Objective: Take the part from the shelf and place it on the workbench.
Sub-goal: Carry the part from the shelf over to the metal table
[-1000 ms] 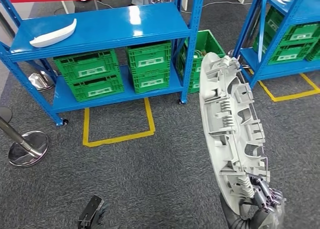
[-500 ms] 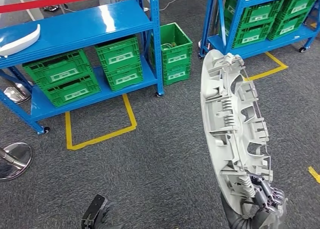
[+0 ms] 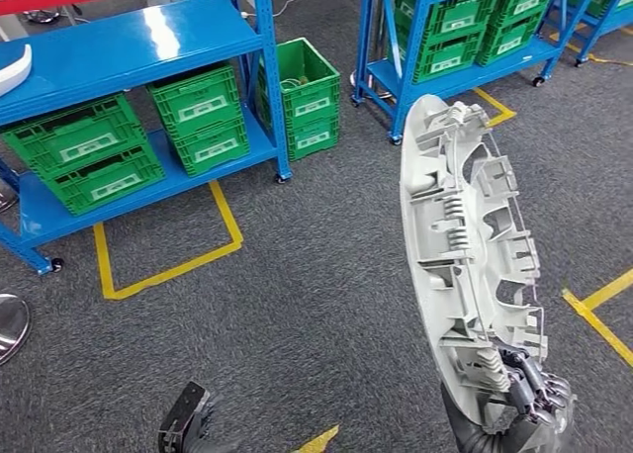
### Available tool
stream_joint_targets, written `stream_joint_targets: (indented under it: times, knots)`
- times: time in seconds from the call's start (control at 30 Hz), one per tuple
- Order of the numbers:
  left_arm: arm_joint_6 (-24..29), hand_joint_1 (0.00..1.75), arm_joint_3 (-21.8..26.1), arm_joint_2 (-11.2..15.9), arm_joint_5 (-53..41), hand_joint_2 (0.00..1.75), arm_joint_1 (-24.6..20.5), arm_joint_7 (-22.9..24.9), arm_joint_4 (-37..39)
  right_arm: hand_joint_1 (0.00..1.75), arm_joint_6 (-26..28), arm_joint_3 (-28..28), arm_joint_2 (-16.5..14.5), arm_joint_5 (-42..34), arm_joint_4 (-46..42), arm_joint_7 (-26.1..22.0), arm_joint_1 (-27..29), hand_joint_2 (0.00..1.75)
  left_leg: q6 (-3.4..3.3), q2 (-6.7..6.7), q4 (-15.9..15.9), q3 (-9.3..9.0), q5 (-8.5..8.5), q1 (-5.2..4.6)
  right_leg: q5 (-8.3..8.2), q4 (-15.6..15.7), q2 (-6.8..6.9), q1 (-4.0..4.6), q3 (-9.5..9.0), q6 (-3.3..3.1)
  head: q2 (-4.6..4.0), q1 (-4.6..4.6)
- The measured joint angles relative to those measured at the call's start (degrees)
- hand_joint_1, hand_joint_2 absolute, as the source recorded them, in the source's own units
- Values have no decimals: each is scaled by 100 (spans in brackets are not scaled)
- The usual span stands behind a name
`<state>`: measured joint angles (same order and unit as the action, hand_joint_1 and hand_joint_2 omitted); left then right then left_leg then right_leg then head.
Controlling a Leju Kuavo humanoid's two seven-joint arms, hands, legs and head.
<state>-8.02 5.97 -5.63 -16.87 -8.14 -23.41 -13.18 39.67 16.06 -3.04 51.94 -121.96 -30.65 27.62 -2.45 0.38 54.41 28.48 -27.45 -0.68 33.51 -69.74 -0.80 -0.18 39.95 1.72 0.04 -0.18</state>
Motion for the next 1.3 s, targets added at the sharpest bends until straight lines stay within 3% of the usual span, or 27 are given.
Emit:
stream_joint_targets:
  times: [0.03,0.07,0.1,0.17,0.2,0.27,0.37,0.43,0.5,0.57,0.6,0.63,0.73,0.8,0.87,0.9,0.97,1.03,1.1,1.13,1.2,1.23,1.3]
  knots:
    - [0,0,0,-8,-9,175,15,1,0,175,0,-13,-5,16,-9,-3,8,175,15,70,14,49,25,6,124,-301,23,-25,93,40,0,2]
    - [0,0,0,-14,-14,175,23,1,0,175,0,-27,-13,32,-21,-7,18,175,33,136,32,95,45,18,144,-400,40,-49,80,80,0,1]
    - [0,0,1,-21,-19,175,24,1,0,175,0,-46,-26,51,-34,-14,31,175,52,194,59,134,55,36,58,-246,66,-74,-61,117,0,1]
    - [1,0,2,-35,-30,175,17,1,0,175,0,-94,-61,88,-60,-37,48,175,113,287,145,200,47,75,-203,536,201,-117,-579,200,0,4]
    - [2,0,4,-33,-35,175,13,1,-1,175,0,-116,-79,102,-71,-52,55,175,155,322,207,229,28,78,-285,890,261,-127,-803,202,0,11]
    - [4,0,7,-30,-45,175,8,1,-2,175,0,-147,-115,120,-89,-74,71,175,237,367,297,266,14,61,-308,1186,312,-120,-983,129,0,11]
    - [4,0,9,-34,-53,175,2,1,-2,175,0,-176,-166,161,-113,-80,121,175,323,377,357,293,-6,76,-364,1143,207,-110,-928,-46,0,0]
    - [4,0,9,-34,-60,175,-2,1,-2,175,0,-207,-200,209,-142,-79,148,175,380,234,672,418,-270,100,-410,1144,146,-117,-884,-141,0,-10]
    - [4,0,9,-34,-73,175,8,4,-2,175,0,-251,-232,264,-177,-80,174,175,411,75,1430,710,-706,109,-451,1144,74,-102,-829,-199,0,-18]
    - [4,0,12,-39,-93,175,25,12,-2,175,0,-299,-273,317,-219,-89,215,175,390,26,2002,918,-900,106,-488,1141,-22,-69,-785,-229,0,-18]
    - [4,0,15,-44,-105,175,28,15,-2,175,0,-322,-298,336,-238,-99,239,175,357,15,1981,888,-826,101,-501,1140,-74,-49,-774,-235,0,-18]
    - [4,0,20,-48,-114,175,29,18,-2,175,0,-355,-333,361,-265,-121,264,175,304,-15,1726,754,-648,89,-515,1140,-131,-26,-769,-240,0,-18]
    - [5,0,45,-34,-126,175,28,18,-2,175,1,-485,-460,440,-354,-239,327,175,73,-306,645,231,-148,32,-560,1138,-286,12,-740,-229,0,-14]
    - [7,0,57,-25,-131,175,38,18,-2,175,2,-562,-538,466,-395,-317,361,175,3,-381,421,146,-117,11,-600,1135,-375,1,-687,-180,0,-21]
    - [6,0,63,-46,-134,175,31,18,-2,175,2,-625,-602,487,-440,-351,416,175,21,-284,299,137,-89,27,-625,1123,-406,-6,-612,-116,0,-29]
    - [6,0,67,-57,-135,175,21,17,-3,175,2,-651,-629,497,-458,-356,440,175,36,-230,232,131,-65,45,-572,1067,-328,-2,-555,-86,0,-18]
    - [7,0,75,-68,-136,175,20,16,-5,175,2,-695,-660,509,-475,-376,454,175,67,-114,148,144,-12,77,-255,636,-96,-11,-338,-26,0,9]
    - [5,0,79,-72,-137,175,47,17,-7,175,2,-714,-675,510,-478,-396,451,175,66,15,150,176,3,77,125,-85,18,-40,-47,56,0,24]
    - [4,0,79,-79,-138,175,62,18,-7,175,2,-720,-686,510,-482,-402,463,175,85,156,170,203,10,88,166,-359,44,-79,11,130,0,23]
    - [4,0,79,-84,-138,175,61,18,-7,175,2,-726,-696,510,-487,-410,468,175,104,217,191,214,6,101,34,-161,73,-101,-130,164,0,23]
    - [5,0,80,-85,-138,175,52,18,-7,175,2,-753,-727,510,-501,-453,479,175,169,315,262,231,-26,118,-245,593,215,-131,-585,224,0,29]
    - [7,0,83,-83,-140,175,48,16,-8,175,2,-778,-758,505,-520,-490,492,175,212,345,312,242,-51,113,-316,888,271,-137,-765,207,0,34]
    - [14,0,93,-77,-146,175,46,10,-9,175,2,-849,-844,485,-572,-578,537,175,287,385,375,256,-70,86,-302,1059,302,-123,-864,107,0,29]
